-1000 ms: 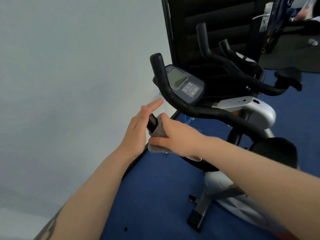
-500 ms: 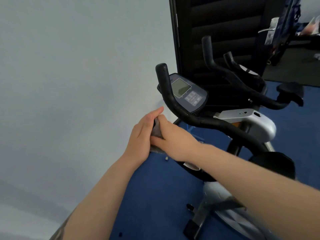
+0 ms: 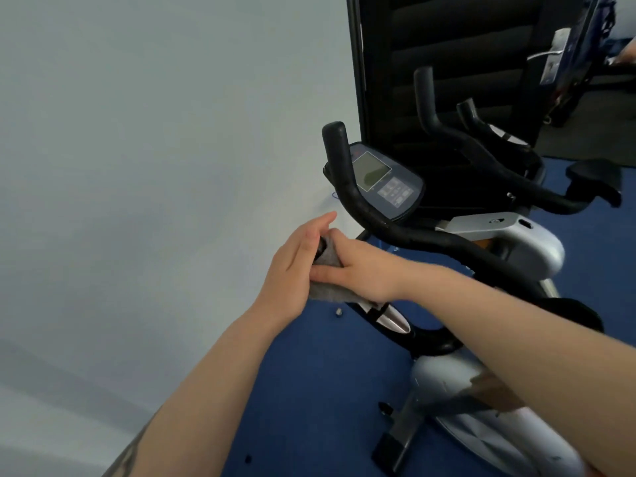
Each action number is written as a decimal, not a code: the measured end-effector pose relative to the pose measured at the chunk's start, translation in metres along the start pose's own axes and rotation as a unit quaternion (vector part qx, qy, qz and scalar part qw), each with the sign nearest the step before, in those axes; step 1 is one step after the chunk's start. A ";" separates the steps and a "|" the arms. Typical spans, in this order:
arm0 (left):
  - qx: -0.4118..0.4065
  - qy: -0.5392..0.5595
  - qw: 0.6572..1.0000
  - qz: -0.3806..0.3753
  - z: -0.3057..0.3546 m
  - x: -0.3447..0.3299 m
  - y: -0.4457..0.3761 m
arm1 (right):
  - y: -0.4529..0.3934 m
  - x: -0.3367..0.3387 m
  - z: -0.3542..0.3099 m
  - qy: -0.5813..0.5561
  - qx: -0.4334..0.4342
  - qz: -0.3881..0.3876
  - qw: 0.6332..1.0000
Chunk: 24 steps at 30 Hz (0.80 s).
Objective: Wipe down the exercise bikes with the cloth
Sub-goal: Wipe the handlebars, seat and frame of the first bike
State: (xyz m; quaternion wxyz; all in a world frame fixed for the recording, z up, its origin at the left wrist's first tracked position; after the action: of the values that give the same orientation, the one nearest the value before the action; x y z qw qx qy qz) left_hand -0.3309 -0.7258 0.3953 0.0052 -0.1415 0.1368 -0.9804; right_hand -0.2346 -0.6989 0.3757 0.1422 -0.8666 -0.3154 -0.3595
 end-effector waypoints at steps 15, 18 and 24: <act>-0.060 0.004 0.995 0.086 -0.003 0.000 0.002 | 0.015 -0.009 0.008 -0.043 0.003 0.097 0.994; -0.060 -0.036 0.997 0.044 -0.001 0.002 0.000 | 0.017 -0.010 0.012 -0.022 0.007 0.053 0.998; -0.036 -0.048 0.998 -0.028 -0.001 0.011 -0.006 | -0.004 0.002 -0.006 -0.013 0.043 0.031 0.999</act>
State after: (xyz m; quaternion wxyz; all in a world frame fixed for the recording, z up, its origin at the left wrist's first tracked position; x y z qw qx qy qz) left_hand -0.3415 -0.7205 0.3991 -0.0204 -0.1918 0.1679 -0.9668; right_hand -0.2390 -0.6981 0.3814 0.1862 -0.8738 -0.3056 -0.3293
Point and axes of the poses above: each hand's wrist, its own y-axis away from the middle knuckle, its own x-axis out of the back of the hand, z = x × y, the point moved 7 cm from there along -y, towards the middle knuckle, and after that the axes turned 8 degrees about y, right-handed, at the moved point
